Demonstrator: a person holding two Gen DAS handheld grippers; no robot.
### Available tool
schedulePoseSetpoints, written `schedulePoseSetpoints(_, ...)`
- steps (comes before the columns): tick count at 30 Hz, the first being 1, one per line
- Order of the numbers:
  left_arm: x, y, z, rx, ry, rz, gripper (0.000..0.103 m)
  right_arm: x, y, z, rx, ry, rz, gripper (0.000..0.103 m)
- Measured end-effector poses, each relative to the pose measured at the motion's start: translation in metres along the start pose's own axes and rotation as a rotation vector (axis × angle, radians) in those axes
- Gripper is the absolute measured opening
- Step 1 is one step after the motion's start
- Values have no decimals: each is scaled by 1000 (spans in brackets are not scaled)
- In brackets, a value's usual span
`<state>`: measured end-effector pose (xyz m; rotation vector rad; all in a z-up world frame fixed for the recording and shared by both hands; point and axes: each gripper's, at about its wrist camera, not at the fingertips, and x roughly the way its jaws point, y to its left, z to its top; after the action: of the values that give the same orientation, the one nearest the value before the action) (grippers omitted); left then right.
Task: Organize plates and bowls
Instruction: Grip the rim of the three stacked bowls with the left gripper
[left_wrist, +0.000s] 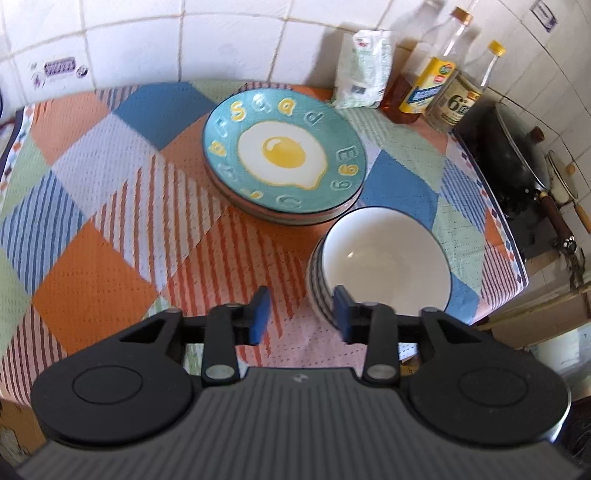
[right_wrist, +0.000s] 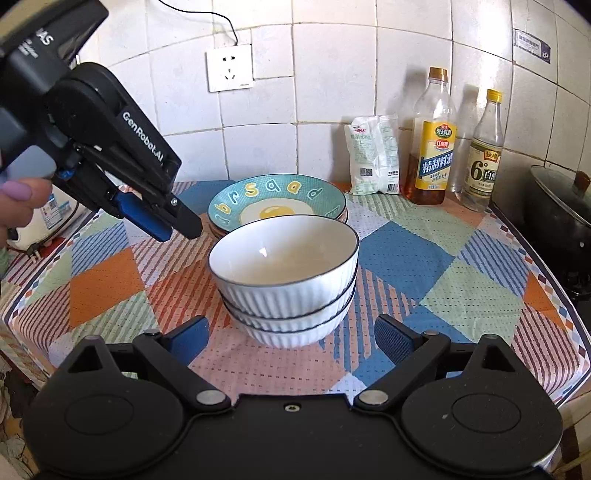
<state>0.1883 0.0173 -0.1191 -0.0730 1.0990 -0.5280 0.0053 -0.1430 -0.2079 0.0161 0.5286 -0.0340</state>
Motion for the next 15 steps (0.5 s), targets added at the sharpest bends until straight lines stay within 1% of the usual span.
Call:
schedulePoseSetpoints(2, 1, 4, -2, -1, -3, -9, 42, 2, -1, -5, -13, 6, 12, 98)
schedulePoseSetpoints(4, 2, 7, -5, -4, -8, -19, 43, 6, -2, -11, 1, 16, 22, 98)
schedulePoseSetpoints(7, 5, 13, -10, -42, -18, -54, 45, 14, -6, -18, 31, 26, 27, 98)
schedulePoseSetpoints(9, 9, 16, -10, -77, -12, -89, 46, 20, -7, -21, 42, 29, 34, 98)
schedulePoseSetpoints(11, 17, 18, -10, -83, 10, -119, 46, 26, -8, -23, 47, 37, 42, 98)
schedulePoseSetpoints(12, 21, 18, -9, -80, 23, -117, 46, 30, -9, -24, 49, 39, 46, 98)
schedulePoseSetpoints(15, 30, 16, -6, -78, 23, -128, 46, 47, -10, -27, 45, 64, 42, 98)
